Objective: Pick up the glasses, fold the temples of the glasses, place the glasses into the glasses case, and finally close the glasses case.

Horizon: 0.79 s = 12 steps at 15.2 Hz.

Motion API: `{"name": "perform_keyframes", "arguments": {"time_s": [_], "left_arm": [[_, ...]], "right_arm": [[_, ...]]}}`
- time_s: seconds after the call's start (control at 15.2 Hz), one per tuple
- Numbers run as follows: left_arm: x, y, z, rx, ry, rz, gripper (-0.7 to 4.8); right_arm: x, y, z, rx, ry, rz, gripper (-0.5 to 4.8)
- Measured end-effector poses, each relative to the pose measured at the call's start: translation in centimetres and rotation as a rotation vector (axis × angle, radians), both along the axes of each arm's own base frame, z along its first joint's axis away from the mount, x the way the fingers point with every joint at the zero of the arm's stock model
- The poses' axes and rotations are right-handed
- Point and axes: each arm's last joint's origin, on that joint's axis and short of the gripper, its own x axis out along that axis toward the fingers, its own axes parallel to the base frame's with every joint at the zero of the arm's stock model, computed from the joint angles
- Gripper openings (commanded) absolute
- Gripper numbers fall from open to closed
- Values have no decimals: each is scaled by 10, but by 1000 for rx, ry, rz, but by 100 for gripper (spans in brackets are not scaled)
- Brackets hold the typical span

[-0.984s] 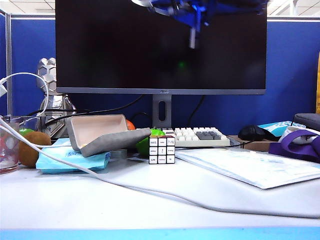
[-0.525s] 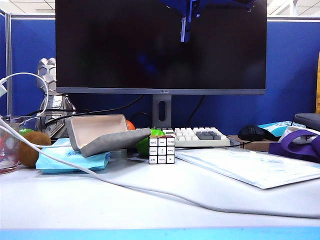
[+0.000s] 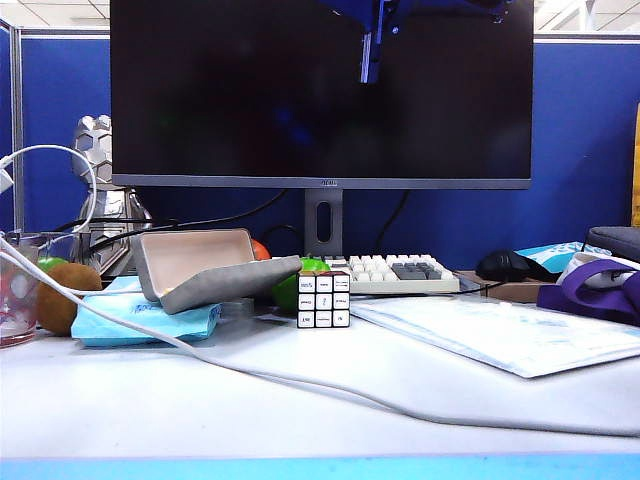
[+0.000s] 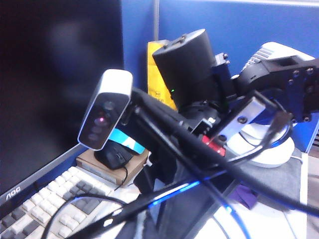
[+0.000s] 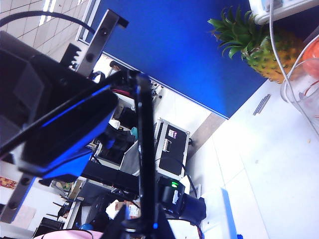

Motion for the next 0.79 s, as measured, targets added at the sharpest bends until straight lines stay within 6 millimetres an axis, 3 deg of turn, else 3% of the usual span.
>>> {"name": "perform_keyframes", "arguments": {"time_s": [0.33, 0.79], "left_arm": [[-4, 2, 18, -80, -144, -5, -6], [11, -4, 2, -49, -66, 43, -6]], "right_arm": [[0, 0, 0, 2, -8, 0, -5], [-1, 2, 0, 2, -3, 8, -5]]}}
